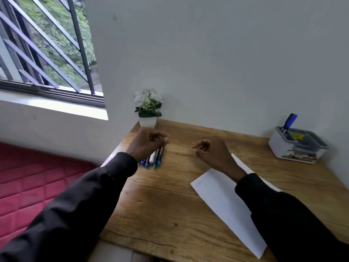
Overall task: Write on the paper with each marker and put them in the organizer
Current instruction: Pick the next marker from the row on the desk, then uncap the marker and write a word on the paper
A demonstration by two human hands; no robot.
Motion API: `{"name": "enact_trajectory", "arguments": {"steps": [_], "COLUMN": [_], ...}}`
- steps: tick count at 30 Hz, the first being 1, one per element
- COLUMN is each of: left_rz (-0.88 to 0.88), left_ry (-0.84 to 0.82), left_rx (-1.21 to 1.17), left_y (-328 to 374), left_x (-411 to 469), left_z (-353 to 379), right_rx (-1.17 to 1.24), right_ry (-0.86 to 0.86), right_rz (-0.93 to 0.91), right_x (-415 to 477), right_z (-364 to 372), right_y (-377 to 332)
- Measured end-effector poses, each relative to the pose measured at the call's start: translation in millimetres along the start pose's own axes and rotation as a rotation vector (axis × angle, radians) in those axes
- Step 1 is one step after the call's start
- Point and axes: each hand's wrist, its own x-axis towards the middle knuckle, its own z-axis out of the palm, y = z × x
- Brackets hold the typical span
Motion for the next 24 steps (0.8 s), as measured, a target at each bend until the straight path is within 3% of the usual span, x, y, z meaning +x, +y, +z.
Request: {"name": "enact_trajectory", "arguments": {"steps": [13,21,24], "left_rz": [0.046,0.082,0.069], "left_ry": [0.056,0.027,0.009], "left_rx": [0.054,0.051,0.041], "left_y": [-26.6,-26.6,-27.4], "left_x": [-14.6,-11.4,-8.3], "left_z": [-42.6,-31.1,-23.8], "right_rx": [-0.189,-0.326,-0.361], "right_ry": [-0.297,-0.273,-0.192], "right_rz": [-0.209,-0.133,-0.090], "right_x": [36.4,27.1,20.5], "right_z": [78.8,64.3,51.6], "right_y": [-45.9,-33.2,-24.3]}}
